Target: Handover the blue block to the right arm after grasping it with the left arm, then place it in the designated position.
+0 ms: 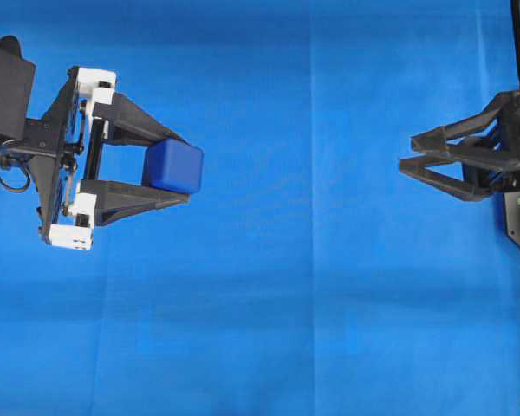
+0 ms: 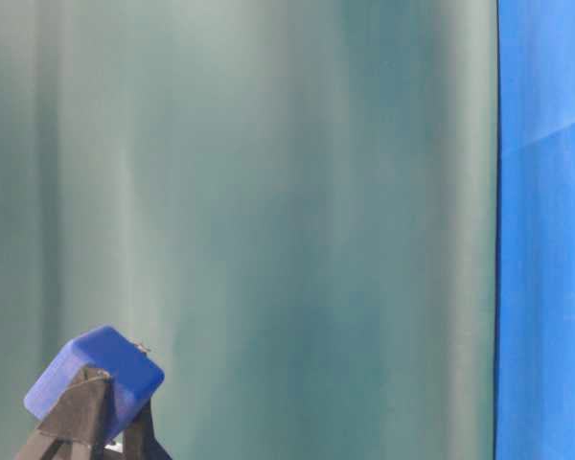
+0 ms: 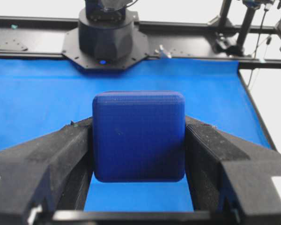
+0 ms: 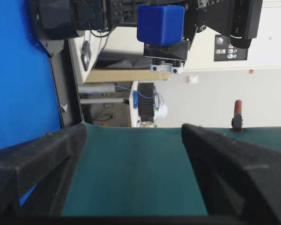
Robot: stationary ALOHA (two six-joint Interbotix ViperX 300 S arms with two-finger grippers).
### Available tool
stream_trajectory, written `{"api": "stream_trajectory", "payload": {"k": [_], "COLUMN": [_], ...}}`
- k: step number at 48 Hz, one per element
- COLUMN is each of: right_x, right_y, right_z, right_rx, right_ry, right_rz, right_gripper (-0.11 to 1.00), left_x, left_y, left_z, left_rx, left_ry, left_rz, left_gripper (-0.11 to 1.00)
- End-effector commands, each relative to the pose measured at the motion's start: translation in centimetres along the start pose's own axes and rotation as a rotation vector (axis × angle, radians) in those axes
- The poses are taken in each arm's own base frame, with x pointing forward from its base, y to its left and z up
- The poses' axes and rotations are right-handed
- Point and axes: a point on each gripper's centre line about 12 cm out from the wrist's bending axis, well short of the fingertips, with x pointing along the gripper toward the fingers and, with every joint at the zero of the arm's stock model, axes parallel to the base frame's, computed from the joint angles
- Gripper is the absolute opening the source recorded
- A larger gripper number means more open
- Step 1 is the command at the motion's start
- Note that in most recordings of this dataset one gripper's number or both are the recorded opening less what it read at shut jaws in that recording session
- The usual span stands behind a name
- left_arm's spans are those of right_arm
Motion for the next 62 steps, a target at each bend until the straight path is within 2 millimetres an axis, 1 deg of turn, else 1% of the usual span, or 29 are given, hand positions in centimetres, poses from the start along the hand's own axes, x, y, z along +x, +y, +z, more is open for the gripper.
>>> {"api": "stream_trajectory", "payload": {"k": [1, 6, 13, 18, 25, 33, 51, 62], "right_x": [0.4, 0.9, 2.5, 3.8, 6.1, 9.3, 15.6, 18.9], "right_y": [-1.0, -1.0, -1.2, -1.8, -2.6, -2.6, -4.3, -4.7], "right_z": [0.3, 0.3, 0.3, 0.3, 0.1, -0.3, -0.8, -0.8], "right_rx": [0.001, 0.001, 0.005, 0.008, 0.007, 0.013, 0.011, 0.012], "right_ry": [-0.015, -0.019, -0.026, -0.028, -0.023, -0.016, -0.017, -0.027], "right_rz": [-0.024, -0.016, -0.002, 0.002, 0.017, 0.05, 0.045, 0.039], "right_gripper": [0.96, 0.96, 0.96, 0.96, 0.96, 0.96, 0.96, 0.96], "left_x": [-0.2, -0.2, 0.0, 0.0, 0.0, 0.0, 0.0, 0.0], "left_y": [-0.1, -0.2, -0.1, -0.1, -0.1, -0.1, -0.1, -0.2], "left_z": [0.8, 0.9, 0.9, 0.9, 0.9, 0.9, 0.9, 0.9], "left_rx": [-0.001, -0.003, -0.003, -0.003, -0.003, -0.006, -0.017, -0.015], "left_ry": [-0.03, -0.032, -0.03, -0.03, -0.03, -0.029, -0.03, -0.029], "left_rz": [-0.005, -0.006, -0.005, -0.005, -0.005, -0.005, -0.005, -0.005], "left_gripper": [0.49, 0.49, 0.49, 0.49, 0.49, 0.49, 0.49, 0.49]}}
